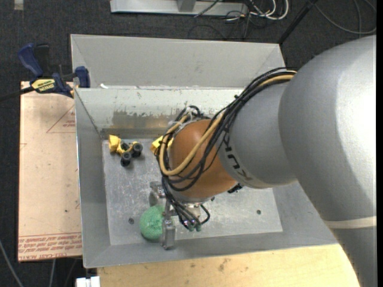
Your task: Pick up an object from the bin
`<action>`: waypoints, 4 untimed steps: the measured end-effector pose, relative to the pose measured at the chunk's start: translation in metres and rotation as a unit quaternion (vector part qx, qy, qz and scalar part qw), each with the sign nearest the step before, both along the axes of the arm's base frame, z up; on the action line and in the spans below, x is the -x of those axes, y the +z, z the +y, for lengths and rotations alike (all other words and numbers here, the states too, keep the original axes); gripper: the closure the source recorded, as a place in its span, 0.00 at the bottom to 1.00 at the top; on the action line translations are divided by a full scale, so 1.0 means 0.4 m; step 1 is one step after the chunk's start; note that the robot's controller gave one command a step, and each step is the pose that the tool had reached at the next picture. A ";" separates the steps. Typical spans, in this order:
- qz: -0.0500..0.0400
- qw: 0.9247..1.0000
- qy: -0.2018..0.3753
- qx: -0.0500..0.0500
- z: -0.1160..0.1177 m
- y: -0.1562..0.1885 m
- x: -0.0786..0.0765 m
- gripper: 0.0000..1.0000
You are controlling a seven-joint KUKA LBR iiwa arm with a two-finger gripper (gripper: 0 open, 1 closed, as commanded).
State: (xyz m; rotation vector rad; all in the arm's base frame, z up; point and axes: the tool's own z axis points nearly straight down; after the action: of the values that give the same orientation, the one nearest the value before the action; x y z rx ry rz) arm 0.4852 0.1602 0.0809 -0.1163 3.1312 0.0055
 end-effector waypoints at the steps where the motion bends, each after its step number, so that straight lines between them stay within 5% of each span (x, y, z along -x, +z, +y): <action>1: -0.002 1.000 -0.023 -0.002 0.013 -0.064 -0.004 1.00; 4: 0.007 1.000 -0.028 0.002 0.008 0.005 0.011 1.00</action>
Offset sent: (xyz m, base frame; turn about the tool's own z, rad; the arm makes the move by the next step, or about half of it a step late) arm 0.0000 0.0000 0.0000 0.0000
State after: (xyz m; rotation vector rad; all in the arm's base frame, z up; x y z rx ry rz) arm 0.4810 0.1634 0.0829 -0.0289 3.1482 -0.0015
